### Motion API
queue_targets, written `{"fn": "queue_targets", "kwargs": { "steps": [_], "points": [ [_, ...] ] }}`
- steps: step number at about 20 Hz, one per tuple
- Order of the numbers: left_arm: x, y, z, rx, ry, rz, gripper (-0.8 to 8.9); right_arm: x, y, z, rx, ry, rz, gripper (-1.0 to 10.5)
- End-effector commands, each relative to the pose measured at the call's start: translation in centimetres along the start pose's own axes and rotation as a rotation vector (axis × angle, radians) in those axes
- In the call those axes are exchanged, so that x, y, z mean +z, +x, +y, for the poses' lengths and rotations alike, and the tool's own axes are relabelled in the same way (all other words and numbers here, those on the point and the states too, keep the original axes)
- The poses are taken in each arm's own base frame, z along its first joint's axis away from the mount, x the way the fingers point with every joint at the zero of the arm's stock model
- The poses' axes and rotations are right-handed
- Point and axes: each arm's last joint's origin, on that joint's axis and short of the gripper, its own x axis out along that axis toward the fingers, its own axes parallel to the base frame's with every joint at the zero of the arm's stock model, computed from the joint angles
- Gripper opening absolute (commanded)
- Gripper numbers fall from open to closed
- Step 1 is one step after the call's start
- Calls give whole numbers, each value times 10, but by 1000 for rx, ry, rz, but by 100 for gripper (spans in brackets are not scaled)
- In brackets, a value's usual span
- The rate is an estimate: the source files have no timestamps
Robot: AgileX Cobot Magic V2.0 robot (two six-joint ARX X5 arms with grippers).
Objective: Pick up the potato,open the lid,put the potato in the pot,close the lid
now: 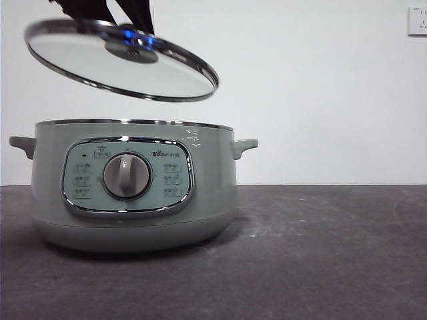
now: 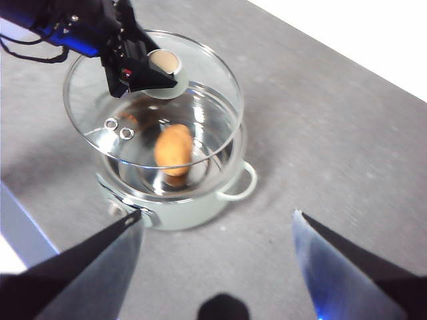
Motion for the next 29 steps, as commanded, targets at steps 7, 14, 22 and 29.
{"fn": "queue_targets", "kwargs": {
  "steps": [7,14,22,29],
  "points": [
    [-20,26,-11,-7,-62,-80,-9,0,0,0,-14,18,-1,373],
    [-37,37,-12,-11,-64,-24,-9,0,0,0,-14,18,-2,373],
    [-77,57,-12,-2,-55,122,-9,1,0,-1,-16,19,-14,373],
    [-79,58,-10,34,-48,128,372,1,0,0,-14,20,-13,372]
  ]
}}
